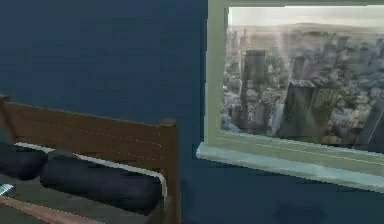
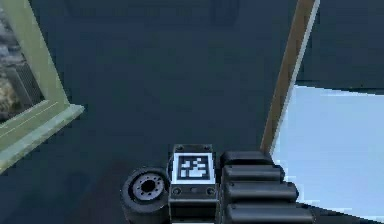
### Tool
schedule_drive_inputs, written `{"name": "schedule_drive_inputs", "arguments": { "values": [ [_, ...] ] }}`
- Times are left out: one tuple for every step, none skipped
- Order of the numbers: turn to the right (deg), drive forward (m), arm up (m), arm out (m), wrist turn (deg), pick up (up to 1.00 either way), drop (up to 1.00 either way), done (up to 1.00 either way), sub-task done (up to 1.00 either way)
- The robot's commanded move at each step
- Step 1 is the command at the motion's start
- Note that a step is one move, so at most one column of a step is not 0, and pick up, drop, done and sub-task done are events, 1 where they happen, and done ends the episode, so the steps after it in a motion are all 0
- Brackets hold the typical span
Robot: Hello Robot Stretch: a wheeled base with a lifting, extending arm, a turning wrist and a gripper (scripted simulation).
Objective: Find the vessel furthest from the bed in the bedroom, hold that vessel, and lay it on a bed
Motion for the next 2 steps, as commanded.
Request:
{"name": "schedule_drive_inputs", "arguments": {
  "values": [
    [-45.0,0.0,0.0,0.0,0.0,0.0,0.0,0.0,0.0],
    [-45.0,0.0,0.0,0.0,0.0,0.0,0.0,0.0,0.0]
  ]
}}
